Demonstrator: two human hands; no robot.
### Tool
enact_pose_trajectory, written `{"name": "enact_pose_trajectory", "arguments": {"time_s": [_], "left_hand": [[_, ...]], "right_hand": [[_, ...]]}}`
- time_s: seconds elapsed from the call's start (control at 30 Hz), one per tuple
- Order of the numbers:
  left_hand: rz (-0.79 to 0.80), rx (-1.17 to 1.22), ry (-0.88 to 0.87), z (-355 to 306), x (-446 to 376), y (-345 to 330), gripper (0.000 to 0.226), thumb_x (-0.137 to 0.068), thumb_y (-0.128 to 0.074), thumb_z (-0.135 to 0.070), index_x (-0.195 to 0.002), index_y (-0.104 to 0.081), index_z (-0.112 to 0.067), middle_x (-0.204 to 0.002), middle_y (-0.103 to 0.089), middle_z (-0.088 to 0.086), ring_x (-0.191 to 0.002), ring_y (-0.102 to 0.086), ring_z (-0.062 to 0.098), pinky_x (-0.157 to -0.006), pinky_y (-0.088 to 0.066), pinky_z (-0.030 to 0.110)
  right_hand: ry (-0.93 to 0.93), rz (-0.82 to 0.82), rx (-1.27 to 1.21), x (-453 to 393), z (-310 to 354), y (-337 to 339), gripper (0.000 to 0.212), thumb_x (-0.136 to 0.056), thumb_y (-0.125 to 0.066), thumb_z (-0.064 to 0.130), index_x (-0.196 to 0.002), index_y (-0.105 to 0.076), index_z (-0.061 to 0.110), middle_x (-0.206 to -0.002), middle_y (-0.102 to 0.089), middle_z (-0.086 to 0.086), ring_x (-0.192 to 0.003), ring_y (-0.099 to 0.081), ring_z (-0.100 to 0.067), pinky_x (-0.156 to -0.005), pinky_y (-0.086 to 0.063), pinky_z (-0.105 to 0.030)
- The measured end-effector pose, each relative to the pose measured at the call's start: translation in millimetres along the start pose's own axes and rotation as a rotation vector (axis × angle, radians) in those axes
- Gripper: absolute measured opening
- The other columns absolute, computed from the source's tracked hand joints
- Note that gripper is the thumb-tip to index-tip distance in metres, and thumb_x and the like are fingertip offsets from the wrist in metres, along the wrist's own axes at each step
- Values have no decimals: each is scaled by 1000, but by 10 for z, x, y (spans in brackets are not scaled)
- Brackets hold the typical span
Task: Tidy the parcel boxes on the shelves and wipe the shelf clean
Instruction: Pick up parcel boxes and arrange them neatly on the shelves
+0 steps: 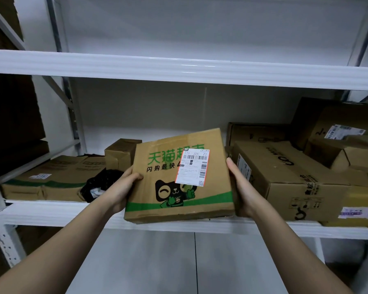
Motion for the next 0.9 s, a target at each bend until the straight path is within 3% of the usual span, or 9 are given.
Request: {"name": "enact_pose_trajectory", "arguments": {"time_s": [0.13, 0.2, 0.3, 0.47, 0.6, 0.67, 0.73, 0.8, 0.9], "left_hand": [[-75, 44, 14, 46, 42, -15, 38, -96, -50, -32, -133, -44, -23, -115, -61, 10, -103, -60, 29, -83, -51, 42], [-95, 93, 11, 85, 94, -41, 38, -94, -53, -37, -128, -48, -21, -113, -63, 10, -100, -63, 28, -79, -52, 41], [-142, 158, -39, 81, 203, -43, 34, -92, -57, -39, -119, -53, -19, -108, -66, 8, -93, -65, 24, -71, -52, 36], [-207, 184, -216, -188, 465, 58, 36, -92, -56, -38, -124, -52, -20, -110, -66, 2, -96, -65, 17, -70, -50, 31], [-227, 150, -352, -492, 734, 221, 42, -90, -58, -41, -127, -48, -24, -117, -65, 1, -105, -64, 20, -80, -52, 36], [-239, 127, -430, -651, 895, 282, 37, -88, -59, -43, -121, -50, -28, -116, -65, -1, -106, -64, 20, -84, -53, 38], [-280, 116, -528, -810, 1130, 421, 29, -87, -60, -42, -114, -51, -35, -114, -65, -6, -104, -64, 14, -87, -52, 38], [-337, 85, -611, -952, 1375, 544, 42, -83, -61, -45, -121, -49, -34, -116, -63, -10, -104, -63, 9, -86, -52, 34], [-410, 28, -728, -1194, 1726, 783, 58, -80, -63, -45, -133, -44, -28, -122, -60, -10, -111, -59, 8, -92, -50, 33]], "right_hand": [[111, 71, -13, 99, 202, -83, 75, -74, -61, 70, -140, -42, 39, -135, -56, 3, -122, -56, -20, -106, -41, -47], [165, 131, -41, 181, 321, -191, 61, -81, -57, 58, -137, -45, 37, -127, -63, 4, -116, -61, -19, -102, -45, -45], [151, 234, -64, 318, 405, -406, 62, -79, -56, 53, -136, -47, 29, -124, -65, -3, -113, -63, -22, -100, -48, -45], [152, 280, -43, 469, 533, -551, 64, -70, -54, 52, -125, -55, 18, -96, -73, 1, -86, -71, -14, -72, -56, -29], [221, 290, -60, 587, 670, -686, 45, -76, -46, 46, -108, -58, 17, -77, -74, 6, -69, -71, -7, -57, -55, -20], [241, 278, -59, 652, 719, -733, 48, -76, -43, 50, -106, -60, 16, -75, -74, 5, -67, -71, -7, -56, -55, -20], [257, 244, -42, 735, 763, -830, 57, -71, -41, 58, -103, -64, 17, -80, -75, 1, -74, -72, -13, -65, -57, -27], [281, 183, -77, 779, 812, -876, 60, -70, -40, 63, -100, -68, 19, -86, -75, -4, -79, -71, -19, -74, -57, -34], [325, 134, -111, 863, 918, -1069, 50, -87, -38, 60, -95, -72, 24, -85, -76, -4, -73, -72, -16, -62, -59, -27]]}}
Point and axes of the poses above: each hand's wrist, its own x-axis away from the middle knuckle, its own y-axis out of the back of the hand, z = x × y, the point moved 10 cm from there along -x, towards the middle knuckle
